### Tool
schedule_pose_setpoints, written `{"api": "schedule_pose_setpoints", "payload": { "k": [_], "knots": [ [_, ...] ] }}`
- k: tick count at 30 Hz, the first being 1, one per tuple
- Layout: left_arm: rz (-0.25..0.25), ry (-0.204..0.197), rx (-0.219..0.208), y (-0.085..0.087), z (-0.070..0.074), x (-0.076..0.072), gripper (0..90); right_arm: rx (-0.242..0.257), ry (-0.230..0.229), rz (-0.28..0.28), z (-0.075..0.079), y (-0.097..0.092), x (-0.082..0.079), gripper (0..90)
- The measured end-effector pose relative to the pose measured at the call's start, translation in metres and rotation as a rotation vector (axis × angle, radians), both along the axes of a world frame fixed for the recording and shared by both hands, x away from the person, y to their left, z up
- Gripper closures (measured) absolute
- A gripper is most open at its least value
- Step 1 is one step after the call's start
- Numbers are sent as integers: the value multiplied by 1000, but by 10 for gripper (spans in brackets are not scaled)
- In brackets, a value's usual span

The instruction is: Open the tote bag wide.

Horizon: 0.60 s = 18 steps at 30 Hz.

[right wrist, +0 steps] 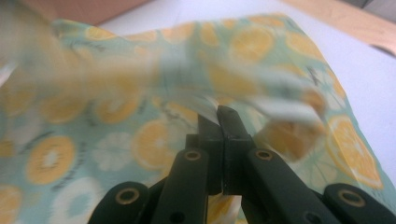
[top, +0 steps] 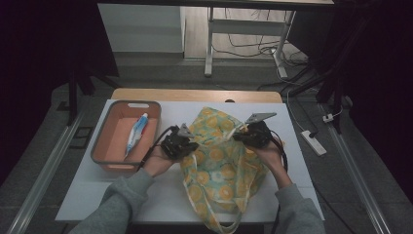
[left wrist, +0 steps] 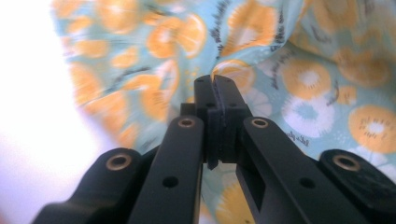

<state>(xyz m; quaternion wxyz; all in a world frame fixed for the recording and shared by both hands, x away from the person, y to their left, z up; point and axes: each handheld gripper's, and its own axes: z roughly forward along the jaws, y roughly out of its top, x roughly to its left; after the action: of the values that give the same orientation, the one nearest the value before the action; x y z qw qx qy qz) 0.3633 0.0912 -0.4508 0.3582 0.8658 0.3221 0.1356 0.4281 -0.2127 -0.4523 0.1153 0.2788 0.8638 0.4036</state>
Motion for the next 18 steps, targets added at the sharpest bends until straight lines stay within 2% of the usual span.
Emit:
{"api": "schedule_pose_setpoints", "payload": {
  "k": [2,4,6,11,14,18],
  "knots": [
    [26,-2,-17,8,4,4,893,8,-10,2,3,-1,-2,891],
    [45,2,-15,12,4,7,892,4,-8,8,3,0,-3,892],
    [60,6,19,9,0,10,890,-14,22,13,-3,1,0,891],
    [68,26,97,1,-11,15,891,-40,54,5,-13,1,3,887],
    [75,52,118,1,-18,20,891,-101,74,-5,-23,1,7,884],
    [79,86,122,1,-24,24,890,-81,111,-23,-29,-7,11,886]
  ]
}}
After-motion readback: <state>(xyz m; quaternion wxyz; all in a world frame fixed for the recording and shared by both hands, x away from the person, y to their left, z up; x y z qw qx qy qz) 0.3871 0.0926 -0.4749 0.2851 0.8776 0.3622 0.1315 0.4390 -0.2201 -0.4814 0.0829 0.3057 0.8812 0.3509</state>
